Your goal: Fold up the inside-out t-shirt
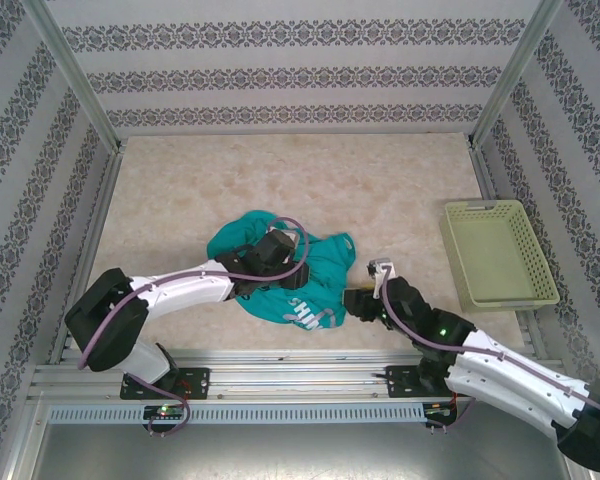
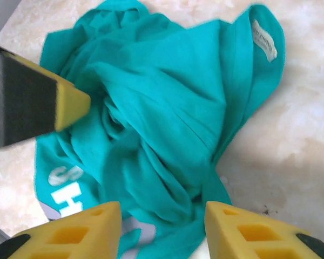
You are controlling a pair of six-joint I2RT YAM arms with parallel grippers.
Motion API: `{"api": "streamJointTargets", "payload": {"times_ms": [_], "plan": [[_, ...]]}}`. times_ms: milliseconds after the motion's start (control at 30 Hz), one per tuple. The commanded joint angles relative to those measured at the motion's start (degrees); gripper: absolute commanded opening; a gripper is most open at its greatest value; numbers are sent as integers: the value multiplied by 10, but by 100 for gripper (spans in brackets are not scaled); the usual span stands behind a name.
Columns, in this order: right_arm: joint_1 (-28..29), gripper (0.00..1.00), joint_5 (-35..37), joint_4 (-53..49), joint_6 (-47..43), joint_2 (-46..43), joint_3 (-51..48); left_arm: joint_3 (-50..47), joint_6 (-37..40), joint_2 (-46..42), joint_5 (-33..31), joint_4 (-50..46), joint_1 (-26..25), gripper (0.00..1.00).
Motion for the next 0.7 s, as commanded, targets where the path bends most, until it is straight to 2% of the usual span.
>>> {"api": "streamJointTargets", "payload": {"times_ms": [0,200,333,500,667], "plan": [[4,51,4,-53,-34,56,68,-11,9,-11,-22,-19,-4,48],[25,54,20,-88,-47,191,146,-17,5,-12,-28,-15,-5,49],[40,52,28,-95,-54,260,183,-21,2,-13,-29,-12,-5,49],[41,35,52,-105,-50,323,206,-26,1,-12,-33,-12,-5,51],[41,19,64,-121,-50,344,215,-30,-2,-8,-40,-15,-5,52]]}}
